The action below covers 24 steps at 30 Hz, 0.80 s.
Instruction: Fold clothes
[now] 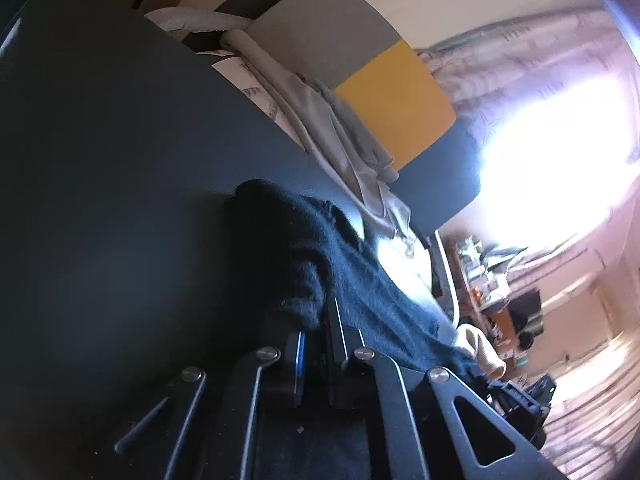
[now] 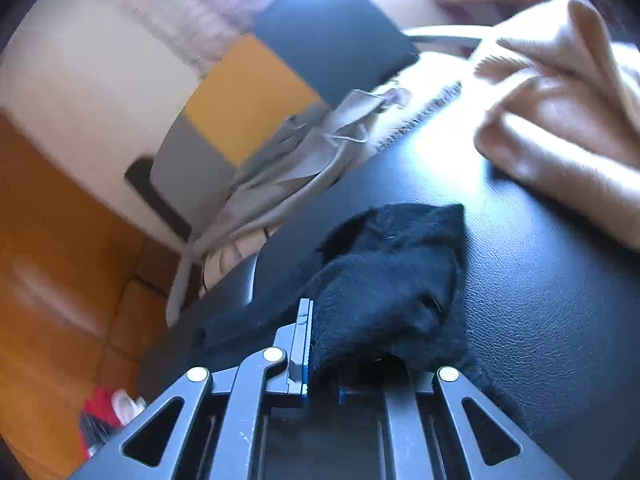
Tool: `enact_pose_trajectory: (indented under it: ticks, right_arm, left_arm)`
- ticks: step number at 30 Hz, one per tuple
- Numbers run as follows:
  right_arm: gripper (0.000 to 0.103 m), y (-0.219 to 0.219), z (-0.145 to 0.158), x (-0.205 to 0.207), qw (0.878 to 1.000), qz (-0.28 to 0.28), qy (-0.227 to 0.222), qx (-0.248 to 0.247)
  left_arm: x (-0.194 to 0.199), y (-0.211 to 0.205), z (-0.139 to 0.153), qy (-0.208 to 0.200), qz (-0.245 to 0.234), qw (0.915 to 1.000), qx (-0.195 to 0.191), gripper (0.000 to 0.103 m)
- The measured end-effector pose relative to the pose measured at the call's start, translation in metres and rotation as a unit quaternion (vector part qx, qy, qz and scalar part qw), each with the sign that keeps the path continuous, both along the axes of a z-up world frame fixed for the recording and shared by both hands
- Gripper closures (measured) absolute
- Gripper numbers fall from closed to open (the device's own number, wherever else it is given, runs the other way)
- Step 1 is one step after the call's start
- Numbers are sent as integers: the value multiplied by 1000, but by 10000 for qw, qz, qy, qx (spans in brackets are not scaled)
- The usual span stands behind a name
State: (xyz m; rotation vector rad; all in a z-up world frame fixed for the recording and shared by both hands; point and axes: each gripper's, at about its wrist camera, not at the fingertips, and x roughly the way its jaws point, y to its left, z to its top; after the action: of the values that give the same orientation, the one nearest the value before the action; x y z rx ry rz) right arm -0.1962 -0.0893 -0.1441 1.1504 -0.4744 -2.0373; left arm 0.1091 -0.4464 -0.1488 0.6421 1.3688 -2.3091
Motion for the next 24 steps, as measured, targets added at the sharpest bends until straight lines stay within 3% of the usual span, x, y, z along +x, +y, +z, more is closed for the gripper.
enact_pose_trajectory:
  ticks: [4,7,11,13,15,17,20,22,23,24]
  right_arm:
    - [93,5,-21,-1,9991,-66,-224,357]
    - [89,15,-35,-4,9979,-162,-369,515]
    - [87,24,-27,-2,9974,-112,-141,704]
    - [82,25,-18,0,9964,-63,69,844]
    - [66,23,-9,0,9963,63,187,840]
    - [59,18,-8,-5,9965,222,136,788]
    - [57,4,-18,-17,9923,285,115,1197]
    - [74,-5,-23,-22,9880,323,173,1499]
    - [94,-9,-20,-19,9849,382,376,1648]
    - [96,-13,-13,-15,9799,461,660,1827]
  left_arm:
    - [9,1,-9,-403,34,9990,-198,97]
    - [20,-5,-15,-450,143,9989,-43,97]
    - [26,-6,-15,-330,-33,9994,75,91]
    - [27,1,-5,-289,-244,9992,-122,89]
    - [28,10,8,-229,-444,9981,-350,89]
    - [29,17,23,-136,-607,9960,-635,87]
    - [20,23,46,-73,-740,9903,-1174,83]
    - [9,23,57,-167,-797,9857,-1476,83]
    - [3,22,55,-270,-823,9844,-1532,82]
    - [-4,20,53,-386,-848,9833,-1566,81]
